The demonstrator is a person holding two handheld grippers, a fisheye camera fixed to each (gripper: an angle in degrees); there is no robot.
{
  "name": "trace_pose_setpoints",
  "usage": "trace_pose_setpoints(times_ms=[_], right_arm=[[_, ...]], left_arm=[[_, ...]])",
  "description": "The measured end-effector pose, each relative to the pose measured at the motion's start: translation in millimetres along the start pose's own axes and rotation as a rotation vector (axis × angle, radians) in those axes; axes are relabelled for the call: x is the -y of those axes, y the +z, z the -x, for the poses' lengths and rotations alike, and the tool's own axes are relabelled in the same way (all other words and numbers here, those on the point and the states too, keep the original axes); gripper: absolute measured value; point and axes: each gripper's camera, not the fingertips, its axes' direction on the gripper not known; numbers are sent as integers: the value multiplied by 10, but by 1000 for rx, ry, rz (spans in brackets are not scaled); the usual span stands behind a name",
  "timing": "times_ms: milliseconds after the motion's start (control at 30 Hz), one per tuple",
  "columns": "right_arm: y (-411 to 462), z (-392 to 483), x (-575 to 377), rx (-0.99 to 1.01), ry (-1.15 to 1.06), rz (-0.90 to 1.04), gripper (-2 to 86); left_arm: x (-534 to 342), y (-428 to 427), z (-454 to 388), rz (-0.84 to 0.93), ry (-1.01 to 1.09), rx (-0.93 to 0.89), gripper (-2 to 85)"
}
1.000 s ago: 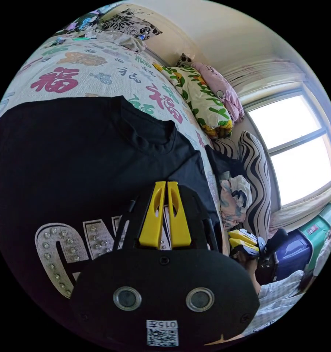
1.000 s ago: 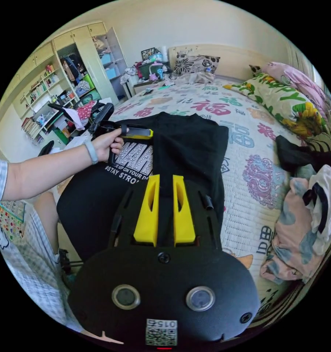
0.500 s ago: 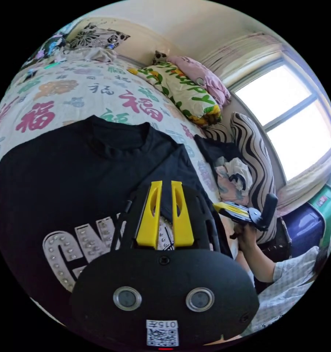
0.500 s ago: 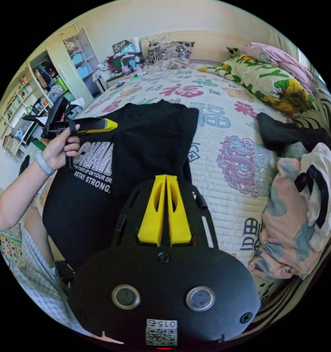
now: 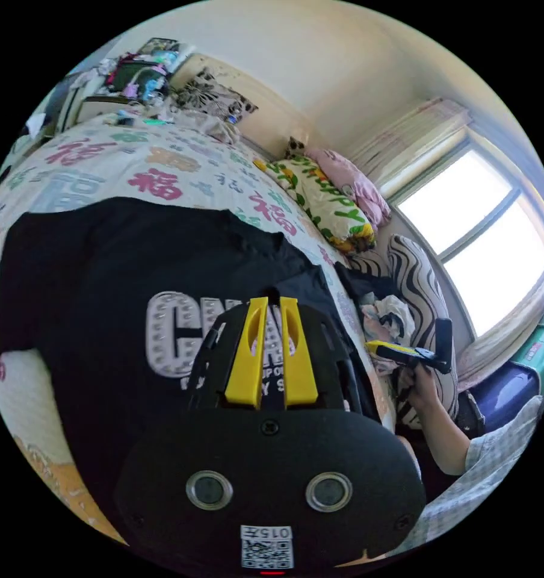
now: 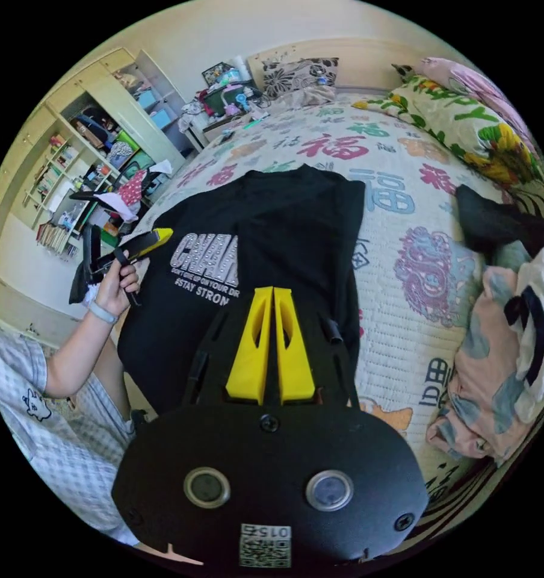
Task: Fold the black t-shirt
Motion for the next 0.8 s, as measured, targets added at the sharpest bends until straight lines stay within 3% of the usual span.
trace_pose_setpoints(times_ms=[167,233,367,467,567,733,800], right_arm=[[337,834,666,121,-176,14,-4],[645,1320,1018,164,-259,58,-3],[1133,2117,1530,207,-384,131,-4],[1504,2728,1928,228,-450,186,-4],[1828,3228,2280,231,-497,210,-3],[2388,3902,2898,209,-563,266,12],[2641,4145,3093,188,-592,311,25]], left_arm=[[-779,-1829,831,-231,-256,353,71],[-945,-2228,1202,-267,-386,386,82],[-1027,-2747,1860,-381,-556,297,106],[-898,-2908,2162,-419,-617,306,74],[-795,-3031,2377,-337,-618,239,10],[-997,-3425,2105,-265,-416,175,-5],[-1128,-3506,2113,-271,-440,145,-6]])
